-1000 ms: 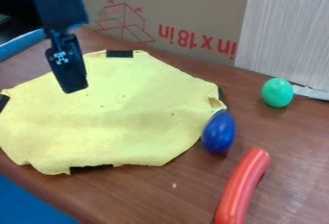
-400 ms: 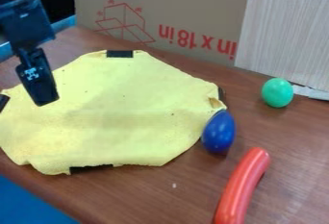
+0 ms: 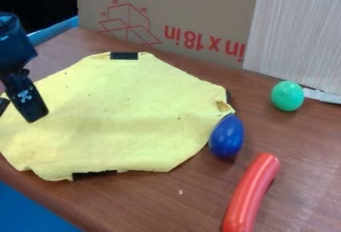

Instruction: Foldthe cloth from bottom left to top right

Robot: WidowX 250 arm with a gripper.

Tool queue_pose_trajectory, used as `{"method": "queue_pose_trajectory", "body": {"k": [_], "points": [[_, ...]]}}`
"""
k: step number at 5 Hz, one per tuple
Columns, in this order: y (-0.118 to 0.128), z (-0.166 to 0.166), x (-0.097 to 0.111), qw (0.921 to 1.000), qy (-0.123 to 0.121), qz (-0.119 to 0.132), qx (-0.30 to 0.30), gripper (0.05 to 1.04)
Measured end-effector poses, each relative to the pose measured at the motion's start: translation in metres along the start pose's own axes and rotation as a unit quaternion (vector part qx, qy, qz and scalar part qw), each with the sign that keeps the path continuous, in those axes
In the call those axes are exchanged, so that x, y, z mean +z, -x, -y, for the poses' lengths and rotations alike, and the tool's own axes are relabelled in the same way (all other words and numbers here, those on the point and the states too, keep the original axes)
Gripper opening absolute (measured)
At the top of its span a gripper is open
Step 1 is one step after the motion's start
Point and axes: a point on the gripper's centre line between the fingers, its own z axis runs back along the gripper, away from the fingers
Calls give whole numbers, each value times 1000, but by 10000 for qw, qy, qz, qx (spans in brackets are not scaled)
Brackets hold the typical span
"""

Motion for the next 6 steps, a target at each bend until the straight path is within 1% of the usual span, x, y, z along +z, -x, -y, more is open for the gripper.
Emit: {"method": "queue_pose_trajectory", "body": {"k": [1,2,3,4,5,6], "points": [[9,-14,-1,9986,-378,200,320,1001],[20,-24,-5,9964,-358,331,695,1001],[26,-32,-8,9938,-339,485,945,1001],[30,-47,-12,9875,-357,778,1326,1001],[29,-53,-10,9849,-517,922,1369,1001],[33,-60,-11,9827,-748,958,1396,1001]]}}
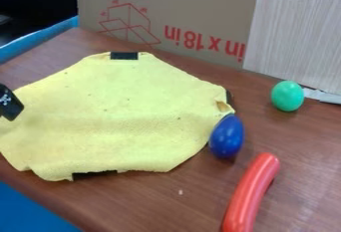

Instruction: Foldthe cloth from bottom left to top right

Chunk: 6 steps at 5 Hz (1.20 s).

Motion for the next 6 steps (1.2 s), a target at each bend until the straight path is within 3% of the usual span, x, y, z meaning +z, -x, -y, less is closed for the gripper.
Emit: {"method": "queue_pose_trajectory", "body": {"k": [2,3,4,6], "points": [[3,-9,7,9997,-194,75,146,1001],[9,-17,0,9991,-369,-43,194,1001],[13,-21,-9,9994,-230,-177,207,960],[12,-35,-15,9993,137,-201,275,380]]}}
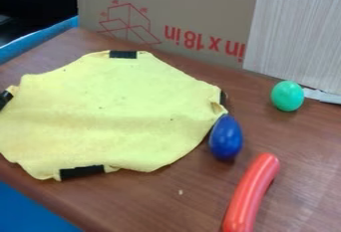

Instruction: Foldthe cloth from bottom left to top right

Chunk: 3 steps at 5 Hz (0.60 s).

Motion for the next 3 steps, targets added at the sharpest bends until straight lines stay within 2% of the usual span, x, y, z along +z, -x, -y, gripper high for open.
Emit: {"method": "queue_pose_trajectory", "body": {"k": [1,2,3], "points": [[0,0,1,9996,243,-164,-32,169],[3,13,5,9977,575,-349,-118,69],[-10,33,25,9963,776,-279,-230,54]]}}
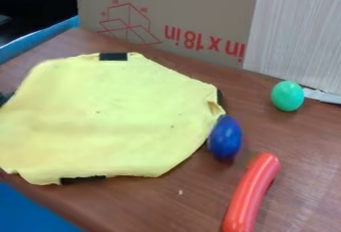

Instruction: Foldthe cloth from bottom left to top right

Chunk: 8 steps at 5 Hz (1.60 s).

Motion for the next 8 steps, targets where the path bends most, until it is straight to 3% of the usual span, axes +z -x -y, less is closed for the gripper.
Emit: {"method": "queue_pose_trajectory", "body": {"k": [2,4,5,7,8], "points": [[-27,45,32,9991,299,308,-75,54],[-59,94,4,9989,454,-56,55,54],[-77,108,-23,9968,581,-316,440,54],[-107,132,-56,9925,722,-415,891,54],[-115,148,-59,9911,836,-427,939,54]]}}
